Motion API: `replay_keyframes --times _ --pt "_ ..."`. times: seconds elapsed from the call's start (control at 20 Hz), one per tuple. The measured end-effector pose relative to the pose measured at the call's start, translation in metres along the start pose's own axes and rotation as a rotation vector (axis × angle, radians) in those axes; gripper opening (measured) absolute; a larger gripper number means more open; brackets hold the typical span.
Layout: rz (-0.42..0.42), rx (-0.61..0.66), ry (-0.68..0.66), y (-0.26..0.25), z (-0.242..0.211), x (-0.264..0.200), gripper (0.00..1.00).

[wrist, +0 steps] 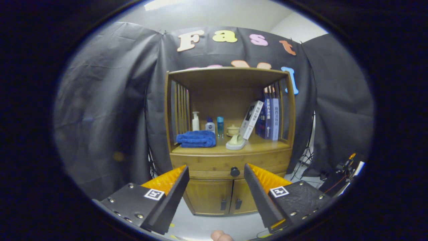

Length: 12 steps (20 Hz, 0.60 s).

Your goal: Pull open the drawer, take out the items inside it, and place them on the countertop above the cabinet.

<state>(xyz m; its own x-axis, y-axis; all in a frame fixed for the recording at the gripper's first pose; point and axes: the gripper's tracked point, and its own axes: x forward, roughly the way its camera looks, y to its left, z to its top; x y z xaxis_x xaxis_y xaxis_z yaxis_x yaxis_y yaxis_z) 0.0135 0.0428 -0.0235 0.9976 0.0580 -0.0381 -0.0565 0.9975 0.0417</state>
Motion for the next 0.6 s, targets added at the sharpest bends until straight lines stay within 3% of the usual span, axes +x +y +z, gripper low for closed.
replay_keyframes --times 0.6 --pt "0.017 -0.003 -0.105 0.019 0.076 -0.047 0.99"
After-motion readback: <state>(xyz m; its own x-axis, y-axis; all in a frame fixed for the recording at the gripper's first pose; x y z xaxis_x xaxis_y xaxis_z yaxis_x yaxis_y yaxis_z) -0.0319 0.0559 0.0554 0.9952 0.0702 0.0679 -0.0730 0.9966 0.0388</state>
